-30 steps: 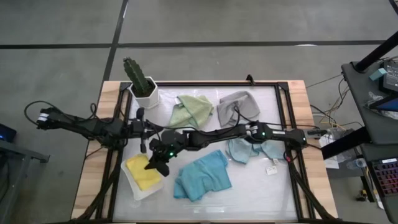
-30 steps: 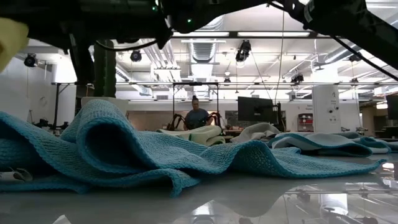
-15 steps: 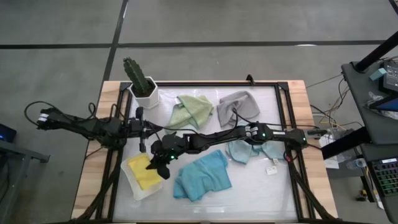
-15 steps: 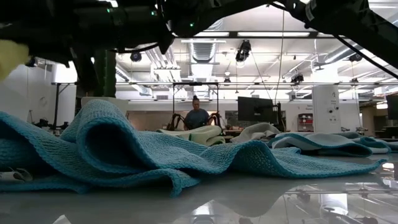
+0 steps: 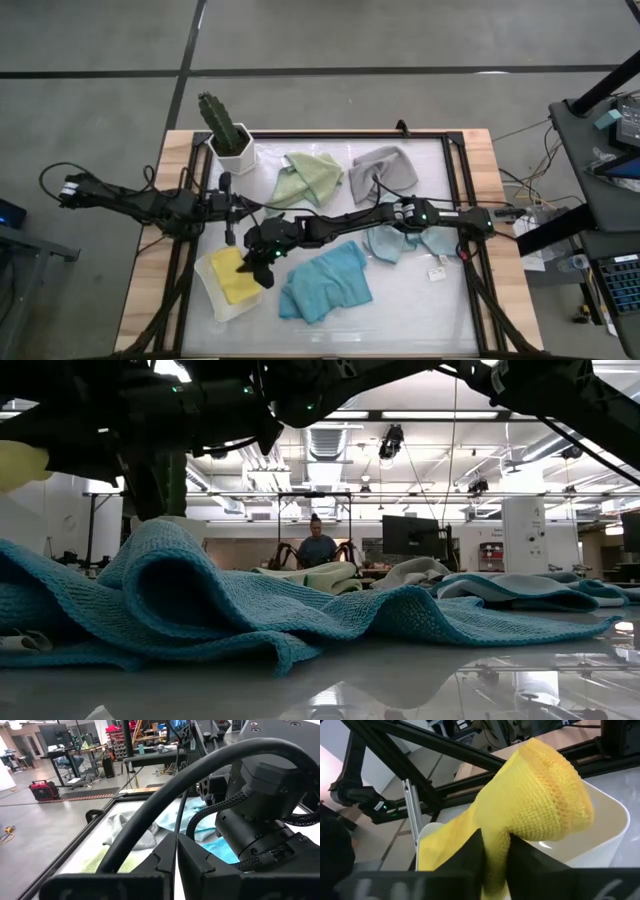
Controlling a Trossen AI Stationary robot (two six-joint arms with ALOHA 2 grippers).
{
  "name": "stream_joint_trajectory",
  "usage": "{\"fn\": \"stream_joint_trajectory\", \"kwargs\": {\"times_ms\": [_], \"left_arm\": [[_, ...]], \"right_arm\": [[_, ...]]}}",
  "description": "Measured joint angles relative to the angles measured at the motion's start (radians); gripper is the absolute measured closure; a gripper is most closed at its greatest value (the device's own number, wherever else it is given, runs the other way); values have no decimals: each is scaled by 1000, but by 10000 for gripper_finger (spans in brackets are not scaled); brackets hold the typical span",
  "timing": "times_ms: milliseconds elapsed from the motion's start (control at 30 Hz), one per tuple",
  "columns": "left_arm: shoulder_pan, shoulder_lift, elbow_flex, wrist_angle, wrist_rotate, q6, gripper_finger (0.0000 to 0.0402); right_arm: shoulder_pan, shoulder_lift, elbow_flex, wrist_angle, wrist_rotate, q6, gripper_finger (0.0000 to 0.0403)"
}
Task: Fold microfiber towels
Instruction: Put the yellow microfiber towel into the white bin, then fold the gray microfiber towel
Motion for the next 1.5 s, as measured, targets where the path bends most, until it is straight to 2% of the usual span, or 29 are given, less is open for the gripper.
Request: {"fn": "stream_joint_trajectory", "kwargs": {"times_ms": [267, 533, 700, 833, 1267, 1400, 1500], "left_arm": [[0, 2, 0, 0, 0, 0, 402], [0, 2, 0, 0, 0, -2, 402], [0, 2, 0, 0, 0, -2, 402], [0, 2, 0, 0, 0, -2, 402], [0, 2, 0, 2, 0, -2, 402], [0, 3, 0, 11, 0, -2, 402], [0, 3, 0, 28, 0, -2, 402]], "right_arm": [[-6, 0, 0, -3, 0, -4, 272], [-28, -1, 0, -12, -3, -7, 247], [-47, -12, 0, -57, -9, -17, 248], [-57, -37, -1, -110, -60, -77, 253], [-17, -179, -4, -463, -75, -365, 285], [1, -239, -71, -548, -71, -391, 297], [22, -317, -198, -539, -12, -408, 308]]}}
